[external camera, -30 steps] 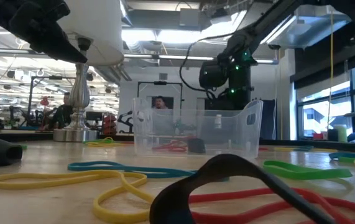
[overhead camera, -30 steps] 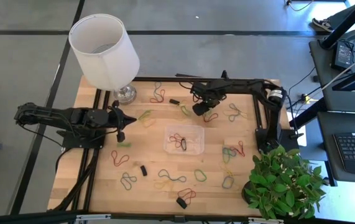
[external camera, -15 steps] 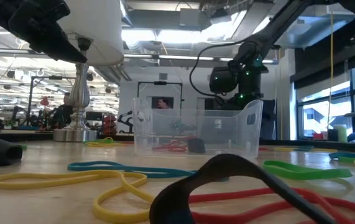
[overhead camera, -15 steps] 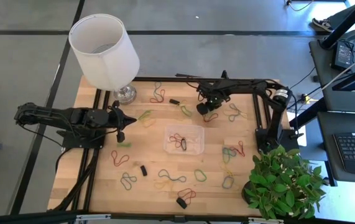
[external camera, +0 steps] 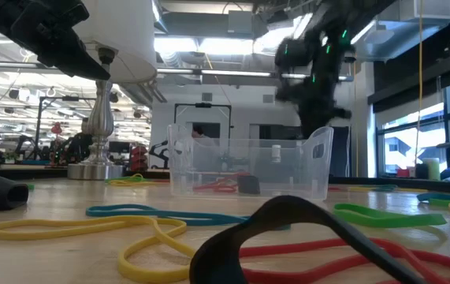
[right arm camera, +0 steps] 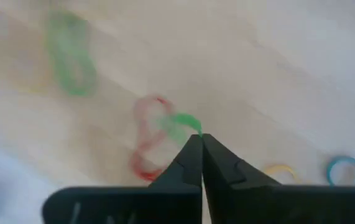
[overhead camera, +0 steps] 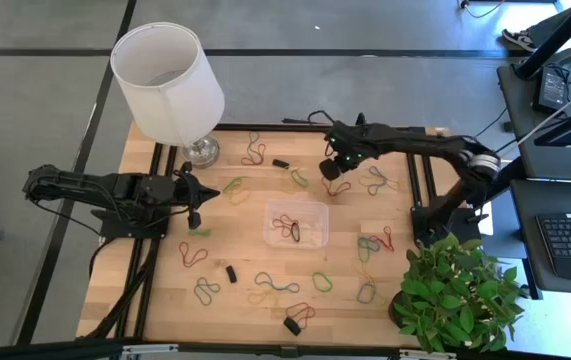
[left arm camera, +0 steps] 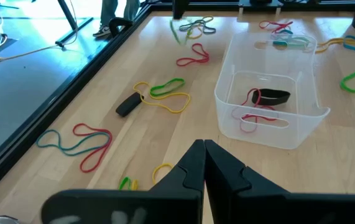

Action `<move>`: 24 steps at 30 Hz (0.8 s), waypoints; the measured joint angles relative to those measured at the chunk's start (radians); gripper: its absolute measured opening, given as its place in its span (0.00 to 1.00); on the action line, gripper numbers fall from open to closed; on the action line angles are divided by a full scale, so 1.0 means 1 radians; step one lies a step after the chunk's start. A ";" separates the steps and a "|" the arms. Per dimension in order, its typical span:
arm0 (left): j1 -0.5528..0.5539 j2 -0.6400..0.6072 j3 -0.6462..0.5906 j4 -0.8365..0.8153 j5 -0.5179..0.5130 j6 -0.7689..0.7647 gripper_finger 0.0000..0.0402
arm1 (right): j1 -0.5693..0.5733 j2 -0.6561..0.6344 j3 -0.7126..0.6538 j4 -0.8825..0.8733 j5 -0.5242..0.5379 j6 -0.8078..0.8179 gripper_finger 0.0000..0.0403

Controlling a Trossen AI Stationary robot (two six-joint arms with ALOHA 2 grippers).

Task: Pick and place rubber bands into bin
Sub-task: Put the green rubber band into the transparent bin

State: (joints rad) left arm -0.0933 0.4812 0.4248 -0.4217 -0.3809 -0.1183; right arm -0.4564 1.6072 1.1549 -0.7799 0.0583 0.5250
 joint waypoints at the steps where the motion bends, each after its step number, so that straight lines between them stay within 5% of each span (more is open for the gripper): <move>1: 0.000 0.000 0.000 0.000 0.000 0.001 0.01 | 0.021 -0.031 0.002 0.007 0.010 0.004 0.00; 10: 0.000 0.006 0.000 0.001 -0.001 0.001 0.01 | 0.290 -0.149 0.024 0.176 0.091 0.016 0.00; 24: 0.000 0.006 0.000 0.008 -0.018 0.053 0.00 | 0.532 0.108 0.119 0.222 0.129 0.022 0.00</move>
State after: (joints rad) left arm -0.0933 0.4870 0.4248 -0.4141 -0.3988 -0.0650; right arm 0.0752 1.7150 1.2744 -0.5575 0.1878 0.5472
